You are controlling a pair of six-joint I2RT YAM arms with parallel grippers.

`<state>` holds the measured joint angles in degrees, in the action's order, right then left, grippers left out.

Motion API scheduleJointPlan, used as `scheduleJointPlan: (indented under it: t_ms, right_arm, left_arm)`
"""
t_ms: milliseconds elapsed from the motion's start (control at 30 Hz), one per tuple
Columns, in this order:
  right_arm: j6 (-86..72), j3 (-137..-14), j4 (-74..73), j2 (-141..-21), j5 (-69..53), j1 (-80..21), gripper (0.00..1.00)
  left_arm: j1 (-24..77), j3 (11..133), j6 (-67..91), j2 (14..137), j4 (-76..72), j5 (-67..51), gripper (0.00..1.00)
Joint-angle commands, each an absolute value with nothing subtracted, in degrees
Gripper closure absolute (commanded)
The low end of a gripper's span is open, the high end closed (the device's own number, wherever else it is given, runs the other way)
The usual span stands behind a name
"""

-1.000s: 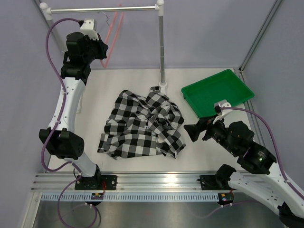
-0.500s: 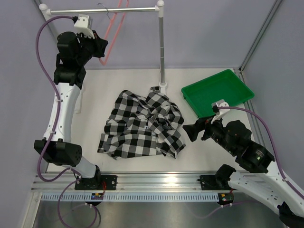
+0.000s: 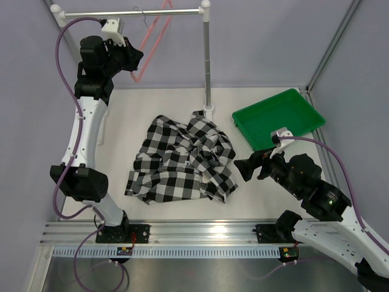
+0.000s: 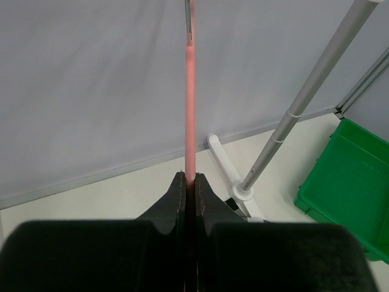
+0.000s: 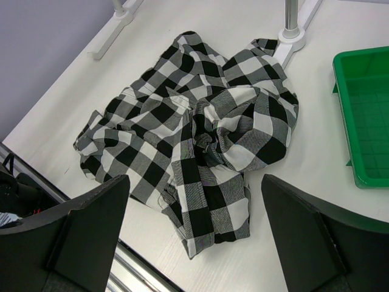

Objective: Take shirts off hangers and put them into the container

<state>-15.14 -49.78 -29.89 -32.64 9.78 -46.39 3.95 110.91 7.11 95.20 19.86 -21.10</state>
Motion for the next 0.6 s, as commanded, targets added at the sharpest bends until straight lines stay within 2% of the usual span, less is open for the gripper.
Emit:
scheduleJointPlan:
  t_ms: [0, 567]
  right_arm:
    - [-14.0, -49.6, -29.4, -32.3, 9.1, -46.8, 0.0]
    - [-14.0, -49.4, -29.4, -32.7, 9.1, -46.8, 0.0]
  left_arm:
    - [3.2, 114.9, 7.9, 96.2, 17.2, -24.1, 1.0]
    - [2.3, 117.5, 8.4, 99.2, 18.2, -24.8, 1.0]
